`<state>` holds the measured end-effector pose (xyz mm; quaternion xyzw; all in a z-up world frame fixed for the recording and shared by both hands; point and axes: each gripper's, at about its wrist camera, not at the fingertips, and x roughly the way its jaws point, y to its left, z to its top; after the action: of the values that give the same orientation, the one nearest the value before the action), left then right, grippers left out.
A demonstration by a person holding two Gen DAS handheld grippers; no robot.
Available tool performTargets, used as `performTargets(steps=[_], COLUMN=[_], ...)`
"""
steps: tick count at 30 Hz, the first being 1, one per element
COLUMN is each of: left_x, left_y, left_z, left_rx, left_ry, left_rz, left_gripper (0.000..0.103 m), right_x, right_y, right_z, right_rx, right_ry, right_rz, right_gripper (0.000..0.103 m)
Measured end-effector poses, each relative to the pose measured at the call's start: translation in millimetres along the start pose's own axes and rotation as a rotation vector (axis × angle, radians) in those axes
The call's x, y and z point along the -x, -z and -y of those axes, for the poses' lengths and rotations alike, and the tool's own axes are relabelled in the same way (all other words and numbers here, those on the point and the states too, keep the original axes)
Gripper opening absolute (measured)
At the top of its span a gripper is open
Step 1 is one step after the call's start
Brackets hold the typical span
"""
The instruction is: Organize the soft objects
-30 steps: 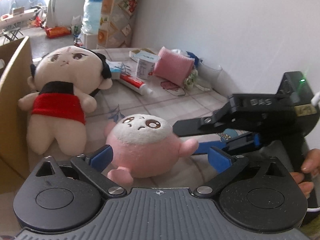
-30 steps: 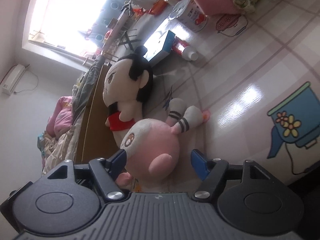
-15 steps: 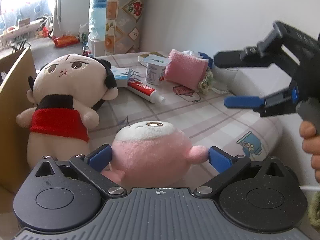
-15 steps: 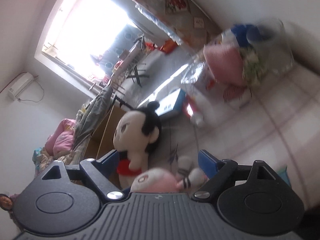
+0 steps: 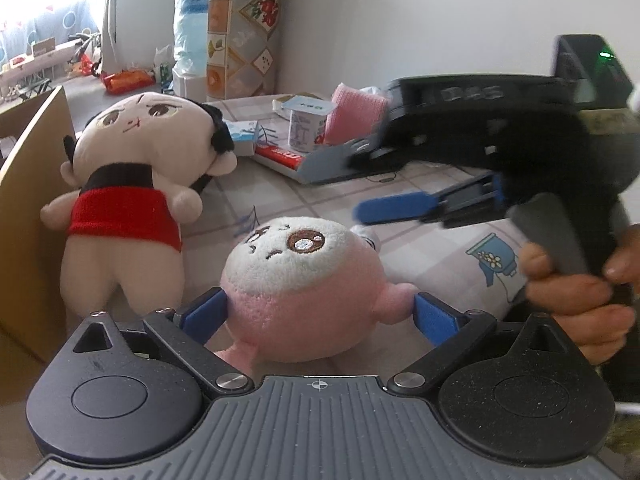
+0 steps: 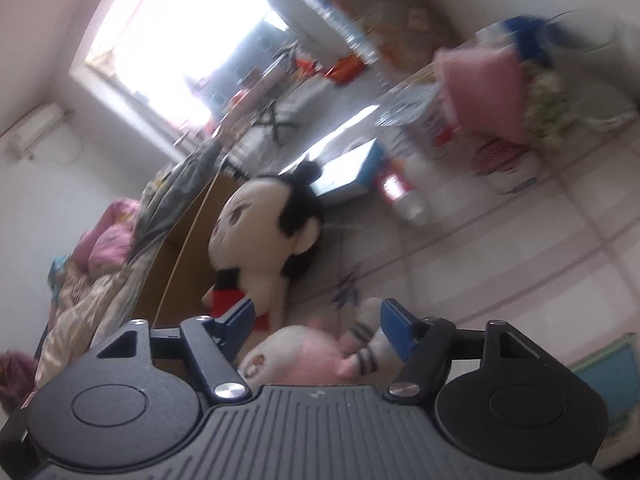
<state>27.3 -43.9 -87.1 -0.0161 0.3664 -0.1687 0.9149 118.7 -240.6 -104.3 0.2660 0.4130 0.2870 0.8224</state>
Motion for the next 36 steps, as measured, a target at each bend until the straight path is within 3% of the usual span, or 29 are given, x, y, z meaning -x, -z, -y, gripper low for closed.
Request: performTargets(steps=[6, 16, 27, 29, 32, 36], left_x=[7, 13, -7, -13, -15, -13], left_y=[10, 3, 1, 2, 5, 5], left_z=[-6, -20, -25, -26, -30, -32], left_rx=[0.006, 0.032, 0.012, 0.008, 0.025, 0.033], left_ry=[0.003, 0.031, -0.013, 0.0, 0.011, 0.017], left_rz=[-0.001, -0.015, -0.051, -0.104, -0.104, -0.096], left_gripper=[0.1, 0.103, 0.1, 0.099, 0.098, 0.097], right_x=[-26, -13, -6, -2, 12, 26], right_y=[12, 24, 29, 23, 0, -45], right_z=[-10, -13, -4, -6, -13, -27], right_rx=[0.01, -0.014, -0.106, -0.082, 0.012, 0.227], right_ry=[-0.043, -0.08, -0.183, -0.164, -0.069, 0.154], right_rz=[-0.145, -0.191, -0.224, -0.219, -0.144, 0.003], right_gripper=[0.07, 0.07, 0.07, 0.07, 0.071, 0.071])
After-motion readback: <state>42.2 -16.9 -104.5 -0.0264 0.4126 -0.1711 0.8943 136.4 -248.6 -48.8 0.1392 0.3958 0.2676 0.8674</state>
